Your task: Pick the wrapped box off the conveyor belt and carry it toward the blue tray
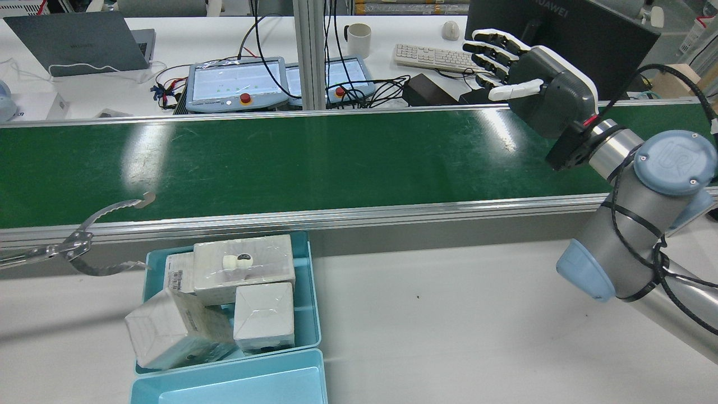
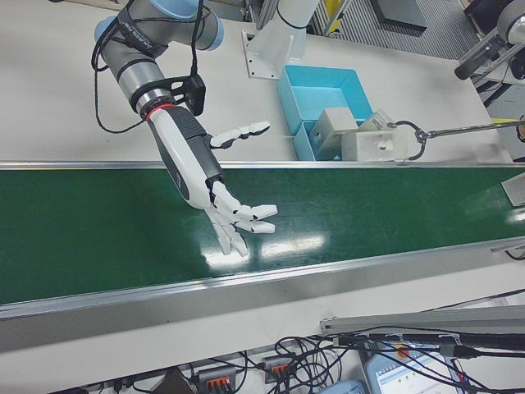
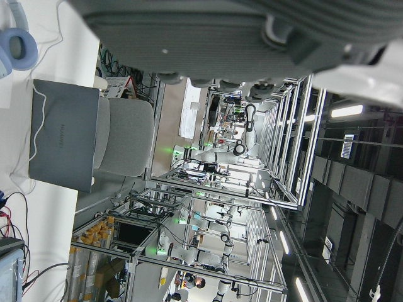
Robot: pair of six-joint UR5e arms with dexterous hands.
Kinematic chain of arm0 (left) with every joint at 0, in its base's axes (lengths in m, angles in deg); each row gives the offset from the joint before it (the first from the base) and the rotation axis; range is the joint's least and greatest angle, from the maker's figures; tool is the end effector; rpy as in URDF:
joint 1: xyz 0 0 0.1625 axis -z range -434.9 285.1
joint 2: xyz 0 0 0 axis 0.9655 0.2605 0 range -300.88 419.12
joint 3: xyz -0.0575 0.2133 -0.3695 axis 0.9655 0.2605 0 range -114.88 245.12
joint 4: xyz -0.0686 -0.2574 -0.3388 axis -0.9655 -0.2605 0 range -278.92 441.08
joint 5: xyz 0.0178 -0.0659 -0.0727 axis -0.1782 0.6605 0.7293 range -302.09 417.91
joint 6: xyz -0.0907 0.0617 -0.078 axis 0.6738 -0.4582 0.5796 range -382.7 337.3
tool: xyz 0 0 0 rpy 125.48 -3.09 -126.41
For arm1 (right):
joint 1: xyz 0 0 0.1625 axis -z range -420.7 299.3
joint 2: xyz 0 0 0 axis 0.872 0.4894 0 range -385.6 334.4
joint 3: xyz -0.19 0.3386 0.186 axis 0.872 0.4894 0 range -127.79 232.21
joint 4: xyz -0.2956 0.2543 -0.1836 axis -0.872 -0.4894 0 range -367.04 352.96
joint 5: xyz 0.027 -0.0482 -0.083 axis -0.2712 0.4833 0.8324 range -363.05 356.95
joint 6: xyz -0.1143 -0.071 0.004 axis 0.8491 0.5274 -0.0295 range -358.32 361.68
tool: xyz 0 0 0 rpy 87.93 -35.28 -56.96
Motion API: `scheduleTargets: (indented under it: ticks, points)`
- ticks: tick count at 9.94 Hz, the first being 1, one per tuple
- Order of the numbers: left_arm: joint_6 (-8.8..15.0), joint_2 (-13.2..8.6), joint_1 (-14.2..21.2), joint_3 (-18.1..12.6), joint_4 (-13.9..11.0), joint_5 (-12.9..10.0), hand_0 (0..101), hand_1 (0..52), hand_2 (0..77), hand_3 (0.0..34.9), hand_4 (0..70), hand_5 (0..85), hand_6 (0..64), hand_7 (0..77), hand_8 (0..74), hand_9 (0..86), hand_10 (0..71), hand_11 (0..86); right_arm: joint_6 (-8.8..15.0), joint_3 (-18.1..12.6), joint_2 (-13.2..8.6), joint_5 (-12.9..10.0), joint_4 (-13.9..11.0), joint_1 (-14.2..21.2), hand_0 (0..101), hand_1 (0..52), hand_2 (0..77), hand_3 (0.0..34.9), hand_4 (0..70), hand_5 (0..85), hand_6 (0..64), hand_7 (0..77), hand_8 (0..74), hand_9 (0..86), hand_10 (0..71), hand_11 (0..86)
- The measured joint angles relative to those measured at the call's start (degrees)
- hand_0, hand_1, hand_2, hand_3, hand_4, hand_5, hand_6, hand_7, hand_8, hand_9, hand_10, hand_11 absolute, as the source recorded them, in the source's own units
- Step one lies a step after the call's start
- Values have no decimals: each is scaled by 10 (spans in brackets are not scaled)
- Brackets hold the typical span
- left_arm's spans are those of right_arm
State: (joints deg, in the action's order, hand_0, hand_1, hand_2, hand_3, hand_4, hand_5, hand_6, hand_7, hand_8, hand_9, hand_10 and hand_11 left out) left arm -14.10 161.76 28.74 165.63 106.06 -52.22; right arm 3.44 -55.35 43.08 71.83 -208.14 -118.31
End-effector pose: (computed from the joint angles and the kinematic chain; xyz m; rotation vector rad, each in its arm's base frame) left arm -0.2245 -0.5568 0.5252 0.2961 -2.1439 2.2297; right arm -0.1951 -0.6220 0.3615 -0.4114 -2.3859 1.7743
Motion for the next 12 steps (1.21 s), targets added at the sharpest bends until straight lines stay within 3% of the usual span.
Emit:
scheduleTargets:
  ticks: [3, 12]
  points:
    - [0, 0, 0, 0, 0, 0, 0, 0, 5, 0, 0, 11, 0, 0, 0, 0, 5, 0, 0, 0, 3, 0, 3, 0, 476, 131, 109, 190, 71, 322, 16, 213, 5, 65, 0, 16]
    - [0, 0, 0, 0, 0, 0, 0, 0, 5, 0, 0, 11, 0, 0, 0, 0, 5, 0, -1, 1, 8, 0, 7, 1, 478, 136, 120, 182, 82, 333, 16, 224, 5, 65, 0, 16]
